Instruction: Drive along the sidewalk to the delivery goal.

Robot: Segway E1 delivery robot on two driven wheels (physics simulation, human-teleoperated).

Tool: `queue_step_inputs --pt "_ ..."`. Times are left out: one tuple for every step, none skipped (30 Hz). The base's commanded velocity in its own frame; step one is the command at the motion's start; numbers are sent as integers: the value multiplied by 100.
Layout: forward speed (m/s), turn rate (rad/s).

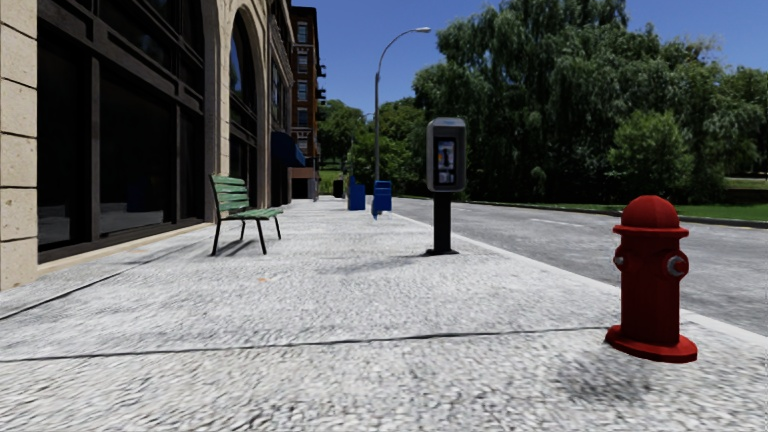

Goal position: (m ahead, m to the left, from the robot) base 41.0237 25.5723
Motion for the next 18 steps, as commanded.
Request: queue_step_inputs --pt "200 42" --pt "200 41" --pt "200 11" --pt "200 0" --pt "200 0" --pt "200 0" --pt "200 0" --pt "200 0" --pt "200 0" --pt "200 0" --pt "200 0" --pt "200 0" --pt "200 0" --pt "200 0" --pt "200 0" --pt "200 0" --pt "200 0" --pt "200 0"
